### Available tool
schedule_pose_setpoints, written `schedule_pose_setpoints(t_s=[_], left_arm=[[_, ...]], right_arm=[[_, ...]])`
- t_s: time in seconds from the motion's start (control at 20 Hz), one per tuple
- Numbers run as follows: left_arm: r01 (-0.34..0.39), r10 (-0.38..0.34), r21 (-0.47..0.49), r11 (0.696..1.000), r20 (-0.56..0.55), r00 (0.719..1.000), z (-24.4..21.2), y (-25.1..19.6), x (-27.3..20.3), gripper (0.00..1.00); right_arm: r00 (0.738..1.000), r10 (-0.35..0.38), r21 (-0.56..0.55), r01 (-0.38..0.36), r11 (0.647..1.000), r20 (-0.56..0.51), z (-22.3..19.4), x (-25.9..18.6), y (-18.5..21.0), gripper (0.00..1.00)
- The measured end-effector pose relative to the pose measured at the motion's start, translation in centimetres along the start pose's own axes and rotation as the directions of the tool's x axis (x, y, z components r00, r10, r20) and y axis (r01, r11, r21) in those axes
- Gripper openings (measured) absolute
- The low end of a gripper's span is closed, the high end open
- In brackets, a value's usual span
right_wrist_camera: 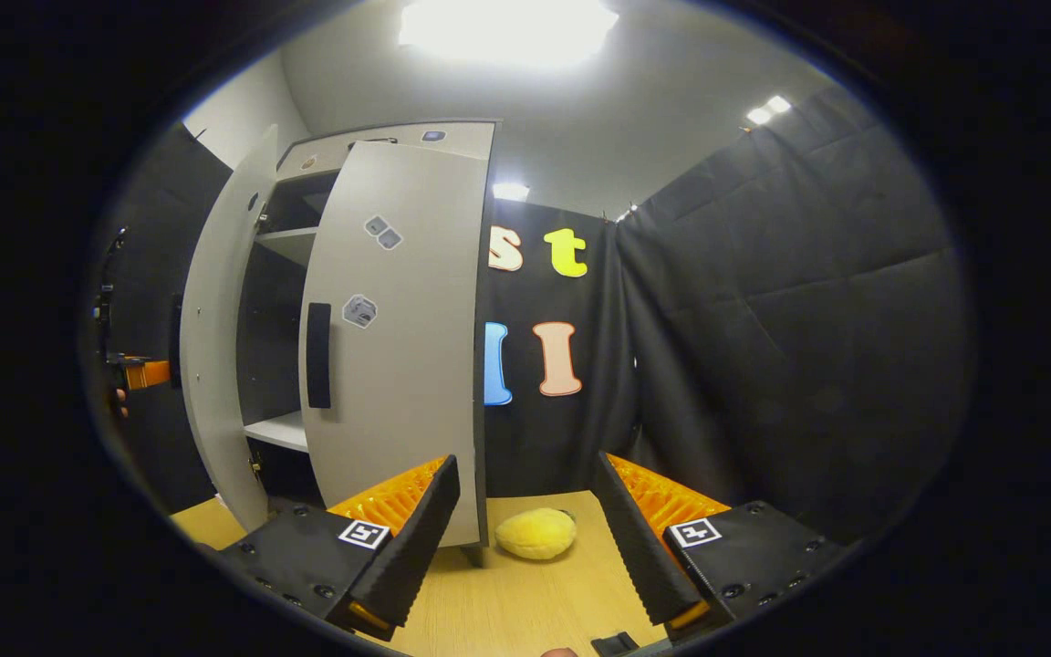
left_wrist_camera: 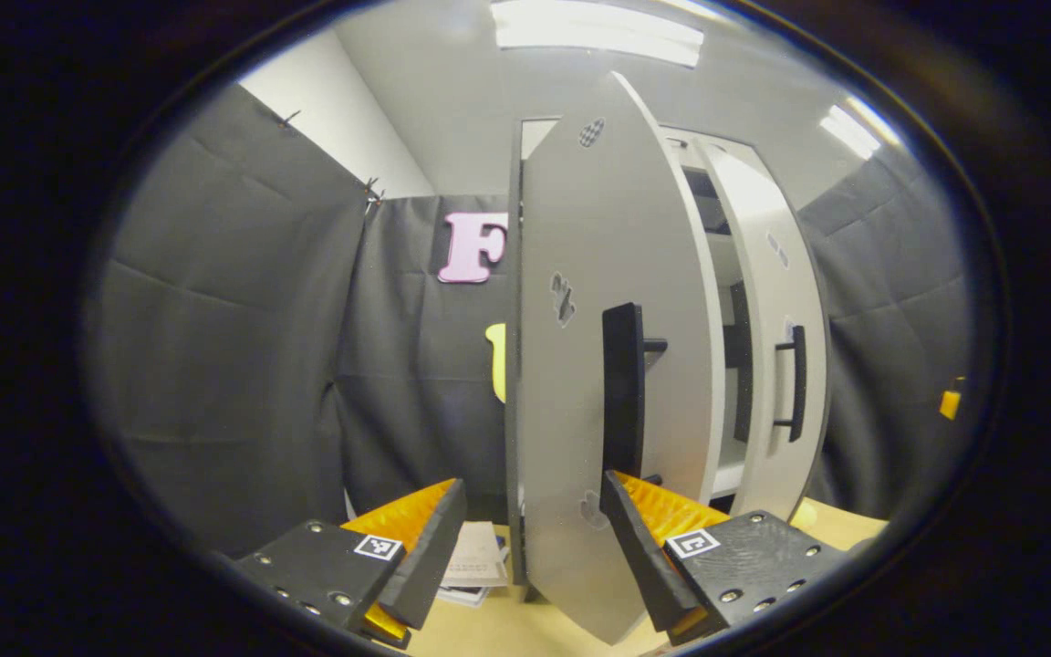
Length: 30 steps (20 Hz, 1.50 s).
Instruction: Grasp the bottle in the cabinet with the left hand and place it on the coaster, then close the right door with the right hand and the left door with the left hand.
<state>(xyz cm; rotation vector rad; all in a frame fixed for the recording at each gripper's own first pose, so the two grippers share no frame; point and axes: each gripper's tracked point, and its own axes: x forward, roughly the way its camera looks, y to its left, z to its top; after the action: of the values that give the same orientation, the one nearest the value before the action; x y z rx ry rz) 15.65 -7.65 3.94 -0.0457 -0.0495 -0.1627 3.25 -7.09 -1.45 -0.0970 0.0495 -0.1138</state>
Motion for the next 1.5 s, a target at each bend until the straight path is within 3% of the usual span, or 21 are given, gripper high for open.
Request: schedule_pose_setpoints(t_s=[0.05,0.35,0.6,0.65,0.85,0.9,1.1,1.3,1.5], left_arm=[[0.009,-0.009,-0.002,1.0,0.004,1.0,-0.1,-0.7,0.3,0.96],[0.054,-0.055,0.013,0.998,0.021,0.998,-0.6,-5.1,2.6,0.96],[0.038,-0.039,0.027,0.999,0.013,0.999,-1.0,-5.2,2.6,0.96],[0.039,-0.039,0.024,0.999,0.015,0.999,-0.8,-5.1,2.1,0.96],[0.036,-0.039,0.057,0.998,0.053,0.998,0.5,-4.7,-2.3,0.96],[0.026,-0.03,0.07,0.997,0.059,0.998,0.8,-4.5,-3.5,0.96],[-0.036,0.029,0.107,0.994,0.066,0.997,1.3,-3.1,-8.8,0.96],[-0.076,0.073,0.115,0.99,0.034,0.997,0.6,-1.6,-12.2,0.96],[-0.096,0.093,0.11,0.989,0.037,0.995,0.7,0.4,-14.4,0.96]], right_arm=[[1.0,-0.005,-0.002,0.005,1.0,-0.001,0.0,-0.2,-0.4,0.95],[0.999,-0.041,-0.034,0.041,0.999,-0.002,0.3,-1.4,-2.0,0.95],[1.0,-0.008,-0.021,0.008,1.0,-0.001,0.1,-1.5,-2.0,0.95],[1.0,0.005,-0.012,-0.005,1.0,0.001,0.2,-1.0,-1.8,0.92],[0.996,0.083,0.039,-0.084,0.996,0.025,1.1,-0.3,-0.6,0.95],[0.994,0.103,0.044,-0.104,0.994,0.035,1.5,-0.3,-0.3,0.92],[0.981,0.184,0.044,-0.186,0.981,0.056,2.7,-0.5,1.1,0.95],[0.971,0.226,0.05,-0.23,0.972,0.076,3.5,-1.8,2.4,0.92],[0.97,0.217,0.031,-0.222,0.975,0.11,4.3,-3.7,3.0,0.95]])
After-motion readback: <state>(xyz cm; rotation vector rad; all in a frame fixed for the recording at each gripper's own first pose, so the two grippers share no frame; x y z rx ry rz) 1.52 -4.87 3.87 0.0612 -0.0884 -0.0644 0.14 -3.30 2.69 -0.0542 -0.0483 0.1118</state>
